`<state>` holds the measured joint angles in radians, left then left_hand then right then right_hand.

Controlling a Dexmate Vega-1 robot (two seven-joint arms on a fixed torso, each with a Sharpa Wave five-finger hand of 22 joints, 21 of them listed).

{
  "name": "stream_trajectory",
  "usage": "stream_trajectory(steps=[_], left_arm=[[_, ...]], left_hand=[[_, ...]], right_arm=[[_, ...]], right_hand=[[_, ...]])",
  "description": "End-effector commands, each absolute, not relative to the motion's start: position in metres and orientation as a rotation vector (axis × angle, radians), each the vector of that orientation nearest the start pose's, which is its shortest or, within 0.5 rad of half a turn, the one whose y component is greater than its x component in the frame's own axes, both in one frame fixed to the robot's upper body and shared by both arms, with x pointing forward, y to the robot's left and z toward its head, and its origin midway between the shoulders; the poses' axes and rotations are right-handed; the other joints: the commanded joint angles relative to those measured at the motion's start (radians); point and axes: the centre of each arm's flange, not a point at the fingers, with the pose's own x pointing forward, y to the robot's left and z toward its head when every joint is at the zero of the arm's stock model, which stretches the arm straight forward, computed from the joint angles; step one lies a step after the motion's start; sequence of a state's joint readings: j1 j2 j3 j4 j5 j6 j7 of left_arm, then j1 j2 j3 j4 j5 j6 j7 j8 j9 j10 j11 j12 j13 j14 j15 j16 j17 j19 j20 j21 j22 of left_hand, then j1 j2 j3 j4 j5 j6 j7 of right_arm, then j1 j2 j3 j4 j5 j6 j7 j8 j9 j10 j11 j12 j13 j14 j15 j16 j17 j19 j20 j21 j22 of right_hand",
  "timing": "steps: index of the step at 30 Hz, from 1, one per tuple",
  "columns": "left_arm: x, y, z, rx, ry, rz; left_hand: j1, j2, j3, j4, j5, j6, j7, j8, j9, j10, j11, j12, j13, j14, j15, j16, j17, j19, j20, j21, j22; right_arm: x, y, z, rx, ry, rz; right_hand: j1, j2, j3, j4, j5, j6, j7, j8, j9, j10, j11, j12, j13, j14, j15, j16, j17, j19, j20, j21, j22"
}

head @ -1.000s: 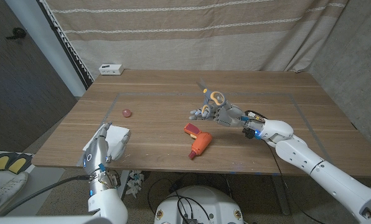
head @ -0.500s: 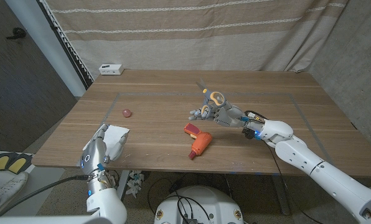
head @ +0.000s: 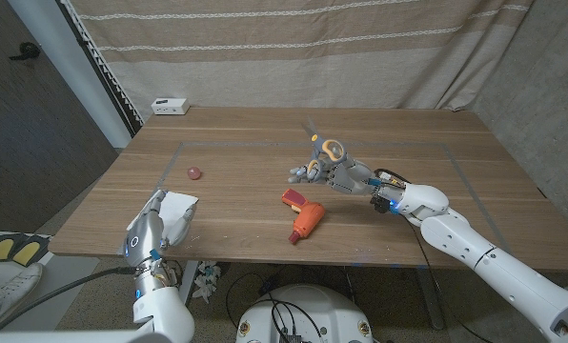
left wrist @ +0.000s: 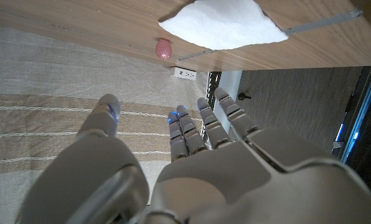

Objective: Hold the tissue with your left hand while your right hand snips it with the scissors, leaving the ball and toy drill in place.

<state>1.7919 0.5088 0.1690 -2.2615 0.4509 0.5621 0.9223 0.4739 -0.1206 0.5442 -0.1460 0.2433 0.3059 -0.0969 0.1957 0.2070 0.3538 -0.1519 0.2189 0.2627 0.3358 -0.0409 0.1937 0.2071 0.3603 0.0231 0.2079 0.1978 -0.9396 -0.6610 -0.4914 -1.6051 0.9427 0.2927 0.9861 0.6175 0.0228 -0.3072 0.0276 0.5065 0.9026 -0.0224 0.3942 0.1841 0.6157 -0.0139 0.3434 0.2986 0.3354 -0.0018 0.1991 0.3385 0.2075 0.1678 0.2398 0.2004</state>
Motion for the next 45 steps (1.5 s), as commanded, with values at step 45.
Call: stream_trajectory(steps=[45], left_arm=[[0.394, 0.327, -0.186, 0.854, -0.283, 0.883]], left_hand=[[0.008, 0.004, 0.019, -0.006, -0.009, 0.01, 0.004, 0.015, 0.003, -0.022, 0.011, -0.001, 0.003, -0.004, -0.088, 0.012, 0.0, 0.053, -0.053, 0.044, 0.015]], right_arm=[[0.512, -0.167, -0.052, -0.095, -0.674, 1.358]], right_hand=[[0.007, 0.014, 0.008, -0.012, 0.002, 0.028, 0.002, -0.025, 0.013, 0.0, -0.021, -0.016, -0.046, 0.001, 0.018, 0.002, -0.029, 0.012, 0.012, -0.007, 0.0]])
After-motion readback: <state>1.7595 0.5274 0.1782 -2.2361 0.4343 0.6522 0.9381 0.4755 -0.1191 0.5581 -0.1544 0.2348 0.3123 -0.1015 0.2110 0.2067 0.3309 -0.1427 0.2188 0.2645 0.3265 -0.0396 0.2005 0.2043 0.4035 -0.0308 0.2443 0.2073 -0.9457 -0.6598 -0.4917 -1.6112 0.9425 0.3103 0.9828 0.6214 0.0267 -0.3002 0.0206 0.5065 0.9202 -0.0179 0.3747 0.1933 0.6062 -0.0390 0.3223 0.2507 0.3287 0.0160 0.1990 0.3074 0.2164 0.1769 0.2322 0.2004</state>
